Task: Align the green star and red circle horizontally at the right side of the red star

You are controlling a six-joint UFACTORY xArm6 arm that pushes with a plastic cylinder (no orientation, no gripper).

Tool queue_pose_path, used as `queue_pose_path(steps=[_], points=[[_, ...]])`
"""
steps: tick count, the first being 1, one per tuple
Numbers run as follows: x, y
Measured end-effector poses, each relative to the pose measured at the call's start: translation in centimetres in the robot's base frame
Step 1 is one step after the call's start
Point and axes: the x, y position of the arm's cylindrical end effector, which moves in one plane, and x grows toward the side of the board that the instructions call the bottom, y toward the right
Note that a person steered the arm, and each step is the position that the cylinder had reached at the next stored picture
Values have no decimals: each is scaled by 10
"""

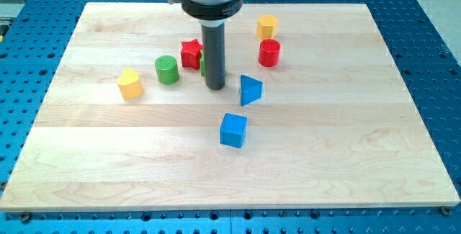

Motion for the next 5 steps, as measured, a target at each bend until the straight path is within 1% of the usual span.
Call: queue_pose_path(steps=[1, 2, 3, 4, 5], points=[[9, -45], [-4, -67], [-22, -27], [-31, -6], [-21, -35]])
